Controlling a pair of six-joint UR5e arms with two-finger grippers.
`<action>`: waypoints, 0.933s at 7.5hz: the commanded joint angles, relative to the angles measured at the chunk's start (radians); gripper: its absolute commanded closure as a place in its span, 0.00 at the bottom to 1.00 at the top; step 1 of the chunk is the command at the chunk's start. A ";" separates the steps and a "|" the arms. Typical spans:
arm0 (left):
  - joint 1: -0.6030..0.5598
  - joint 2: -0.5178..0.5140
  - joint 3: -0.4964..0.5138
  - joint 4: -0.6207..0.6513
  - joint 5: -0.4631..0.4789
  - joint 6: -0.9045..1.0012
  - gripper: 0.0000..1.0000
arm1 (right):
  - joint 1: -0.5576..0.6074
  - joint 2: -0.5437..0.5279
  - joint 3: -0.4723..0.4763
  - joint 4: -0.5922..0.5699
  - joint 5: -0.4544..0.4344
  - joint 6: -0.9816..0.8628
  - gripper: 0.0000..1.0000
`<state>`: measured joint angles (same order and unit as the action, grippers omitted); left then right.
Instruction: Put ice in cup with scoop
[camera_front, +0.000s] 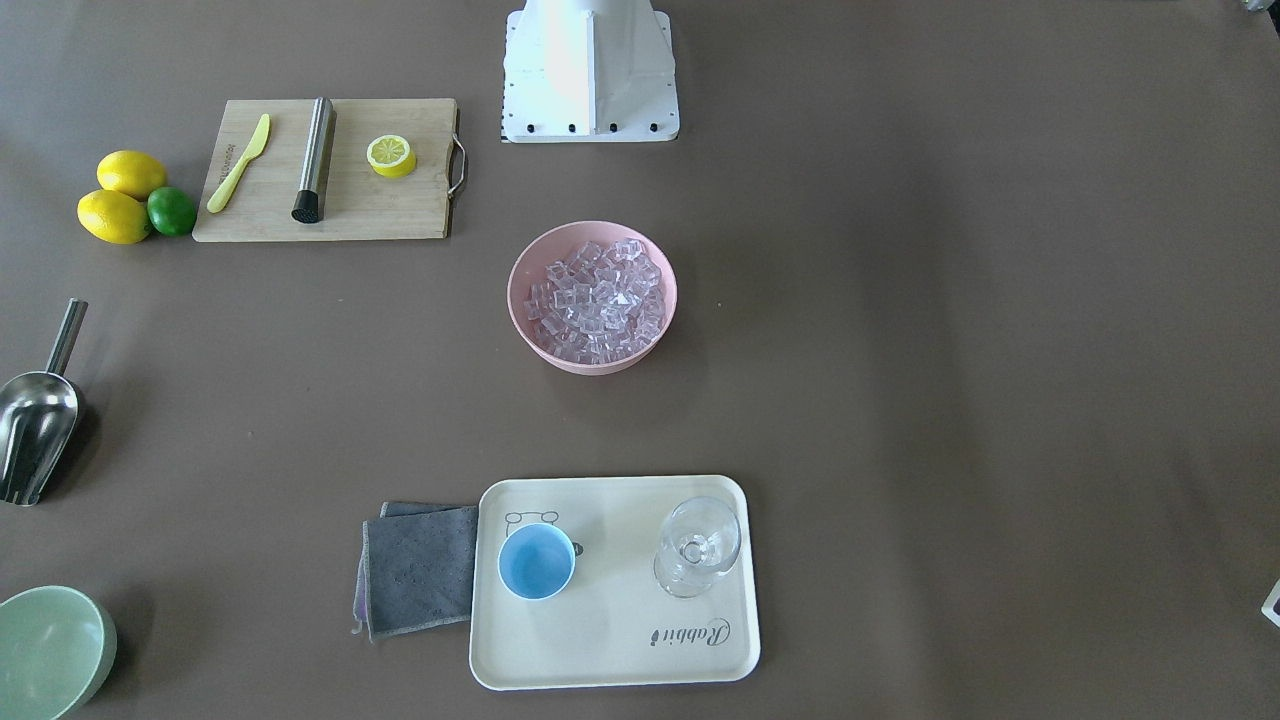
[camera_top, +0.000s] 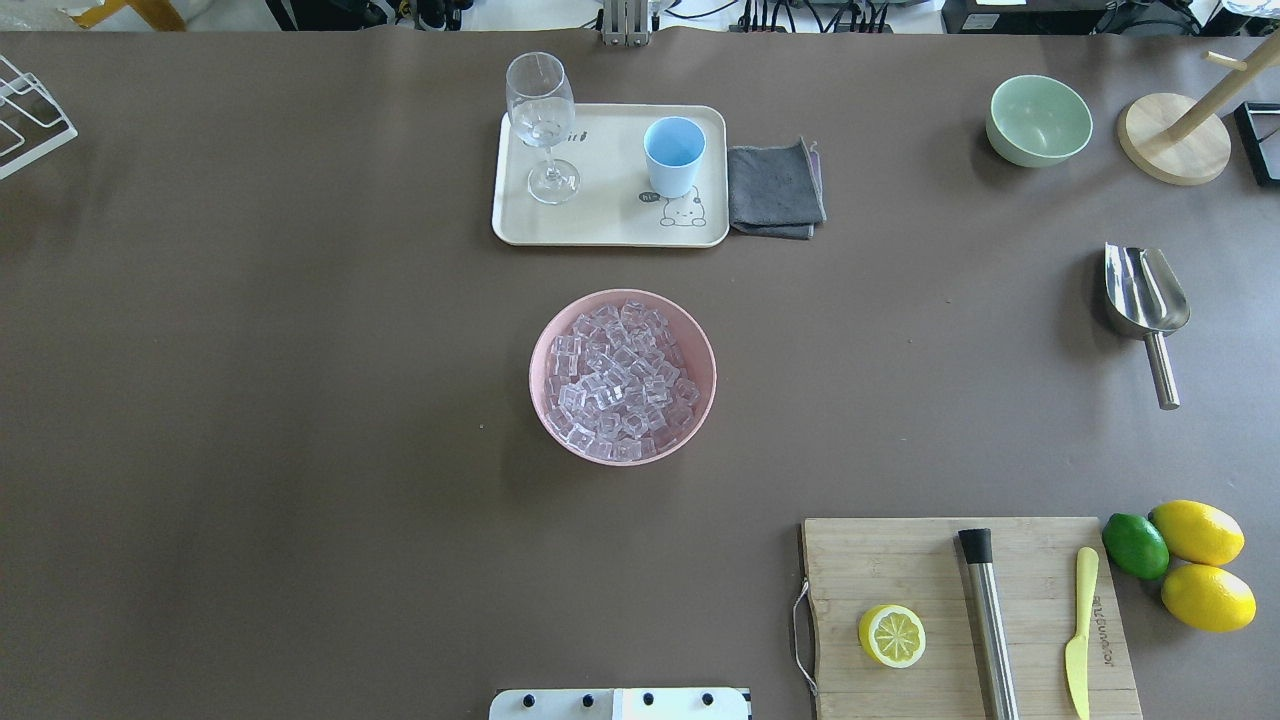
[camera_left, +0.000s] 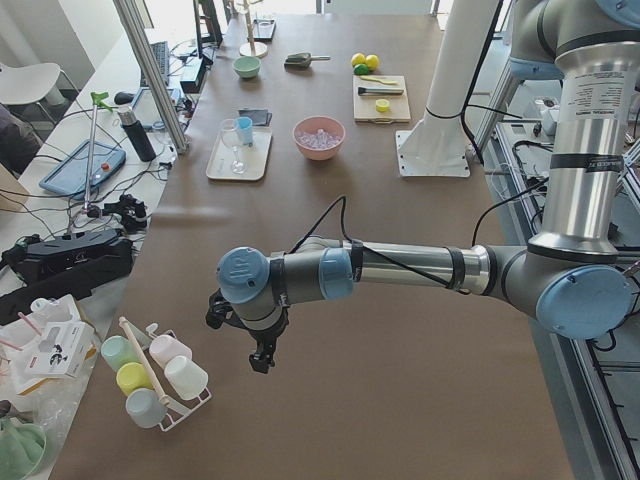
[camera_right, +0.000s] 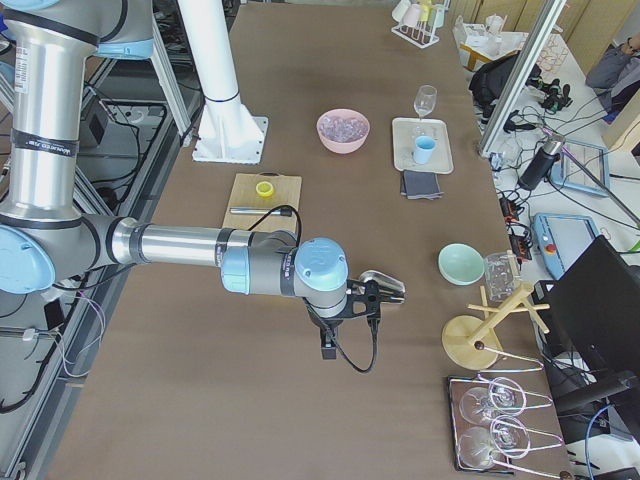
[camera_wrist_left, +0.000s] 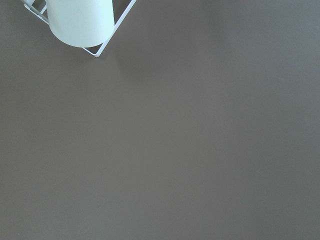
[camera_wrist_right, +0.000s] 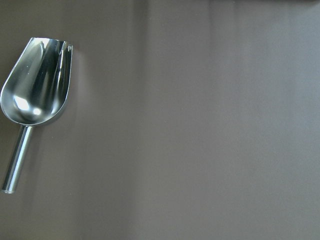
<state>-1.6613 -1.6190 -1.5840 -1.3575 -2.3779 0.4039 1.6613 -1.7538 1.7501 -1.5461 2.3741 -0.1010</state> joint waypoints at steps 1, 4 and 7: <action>0.000 0.001 0.002 0.000 0.000 0.001 0.01 | 0.000 -0.003 0.000 0.000 0.005 -0.005 0.00; 0.003 -0.001 -0.001 -0.002 0.000 0.001 0.01 | 0.000 0.000 0.002 0.000 0.004 -0.003 0.00; 0.008 -0.002 -0.007 -0.003 -0.006 0.000 0.01 | 0.000 -0.003 0.008 0.001 0.004 -0.003 0.00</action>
<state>-1.6567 -1.6206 -1.5855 -1.3593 -2.3792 0.4049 1.6613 -1.7554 1.7538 -1.5450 2.3775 -0.1043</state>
